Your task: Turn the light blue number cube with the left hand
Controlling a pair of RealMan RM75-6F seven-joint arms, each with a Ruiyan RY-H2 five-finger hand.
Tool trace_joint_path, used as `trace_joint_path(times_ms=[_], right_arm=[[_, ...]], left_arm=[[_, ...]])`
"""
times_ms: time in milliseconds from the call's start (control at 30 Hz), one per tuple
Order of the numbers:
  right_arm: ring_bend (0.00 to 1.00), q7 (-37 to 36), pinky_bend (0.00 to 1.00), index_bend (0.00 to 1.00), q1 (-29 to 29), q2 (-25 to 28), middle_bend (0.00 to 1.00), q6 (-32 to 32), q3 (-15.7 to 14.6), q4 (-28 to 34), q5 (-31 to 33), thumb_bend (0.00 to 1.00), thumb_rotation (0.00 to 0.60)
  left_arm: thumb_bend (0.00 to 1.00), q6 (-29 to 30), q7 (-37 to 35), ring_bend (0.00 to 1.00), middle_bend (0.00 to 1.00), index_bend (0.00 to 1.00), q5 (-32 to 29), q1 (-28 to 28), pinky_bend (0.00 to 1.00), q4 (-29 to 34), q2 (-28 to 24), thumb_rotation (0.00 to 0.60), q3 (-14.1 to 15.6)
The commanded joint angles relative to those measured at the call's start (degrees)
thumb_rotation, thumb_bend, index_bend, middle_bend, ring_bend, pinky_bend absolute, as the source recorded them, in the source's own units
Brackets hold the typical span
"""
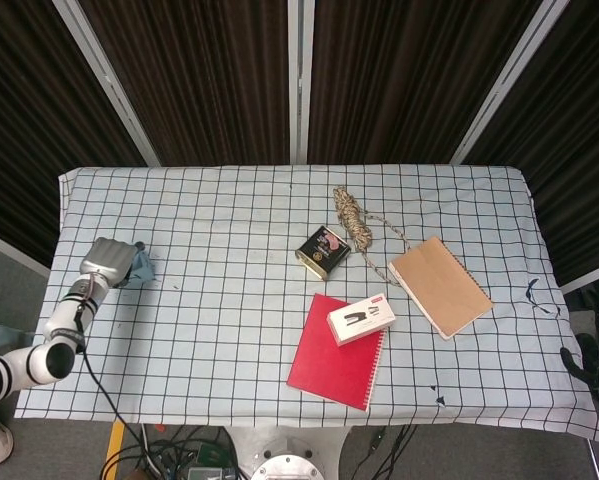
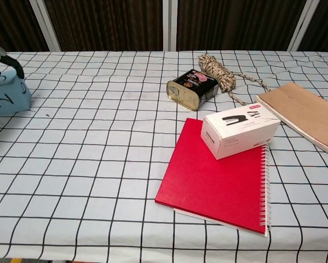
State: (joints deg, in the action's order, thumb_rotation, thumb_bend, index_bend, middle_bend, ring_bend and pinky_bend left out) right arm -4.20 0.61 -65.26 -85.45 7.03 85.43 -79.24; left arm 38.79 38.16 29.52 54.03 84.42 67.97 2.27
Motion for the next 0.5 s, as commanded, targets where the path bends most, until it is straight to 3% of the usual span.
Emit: trace_joint_path(times_ms=[33,500], right_arm=[[0.00,0.1,0.00,0.00,0.0,0.0,0.00,0.0,0.0,0.0,0.0,0.22,0.600],[0.00,0.5,0.00,0.00,-0.1,0.2,0.00,-0.7,-0.1,0.7,-0.5,0.22,0.600]], left_arm=[[0.77,-0.3,0.8,0.91,0.87,0.17,-2.3,1.4,0.88,-0.9,-0.3,0.600,1.2],[0.77,-2.7,1.0,0.91,0.87,0.18,-11.4,4.4,0.88,-5.2,-0.8,0.600,5.7]])
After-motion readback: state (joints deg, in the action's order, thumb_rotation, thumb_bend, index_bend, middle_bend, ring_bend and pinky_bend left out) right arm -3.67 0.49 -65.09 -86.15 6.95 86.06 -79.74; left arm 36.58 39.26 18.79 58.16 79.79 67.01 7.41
